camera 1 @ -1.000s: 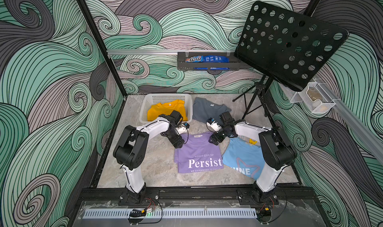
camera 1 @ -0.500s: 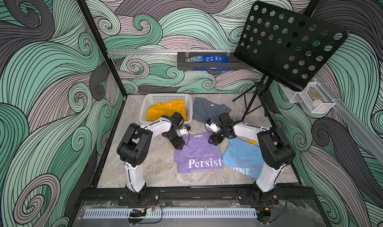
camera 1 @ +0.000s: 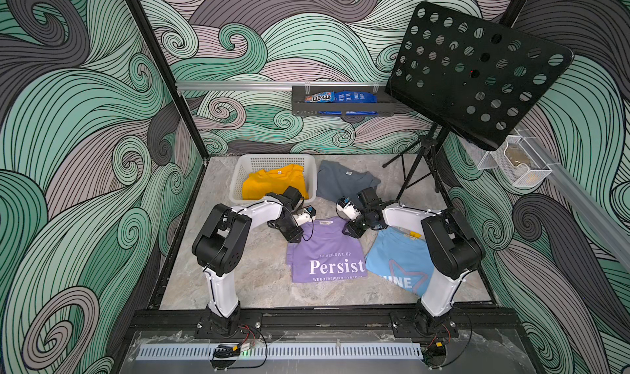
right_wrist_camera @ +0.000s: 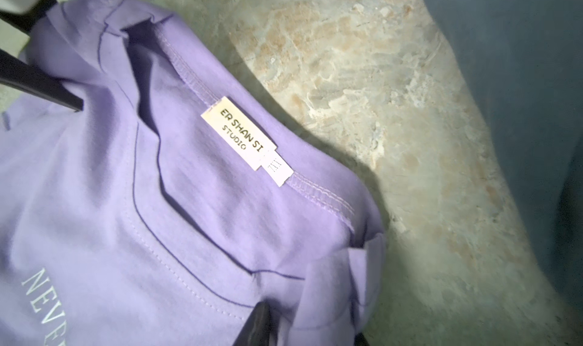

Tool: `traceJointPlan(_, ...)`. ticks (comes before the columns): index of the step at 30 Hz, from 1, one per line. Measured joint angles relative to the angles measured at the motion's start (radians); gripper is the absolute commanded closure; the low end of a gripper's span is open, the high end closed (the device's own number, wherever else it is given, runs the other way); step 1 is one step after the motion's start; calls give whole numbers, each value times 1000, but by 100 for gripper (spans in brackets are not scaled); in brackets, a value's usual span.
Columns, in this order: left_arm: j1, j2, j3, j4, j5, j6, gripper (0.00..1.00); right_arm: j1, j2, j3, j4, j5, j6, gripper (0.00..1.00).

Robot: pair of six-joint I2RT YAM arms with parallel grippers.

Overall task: Put the folded t-shirts into the basket
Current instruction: Pick up the T-shirt from the center of the board, then place the T-shirt in the bin.

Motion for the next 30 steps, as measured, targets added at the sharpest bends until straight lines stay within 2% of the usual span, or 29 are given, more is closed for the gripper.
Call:
traceJointPlan(3, -1, -17, -13, 9, 6, -5, 95, 1, -10, -14, 26, -22, 21, 94)
traceJointPlan(6, 0, -24, -21, 12, 18, -8, 100, 1, -38, -46, 53, -38, 42, 100)
traceJointPlan(18, 69, -134, -15, -74, 158, 18, 100, -14, -309, -128, 156, -209, 82, 100)
traceJointPlan(25, 125, -226, 85, -227, 211, 46, 100, 0, -402, -107, 192, -285, 115, 100)
traceJointPlan(30, 186, -296, 209, -348, 204, 61, 100, 45, -426, -12, 219, -295, 161, 100)
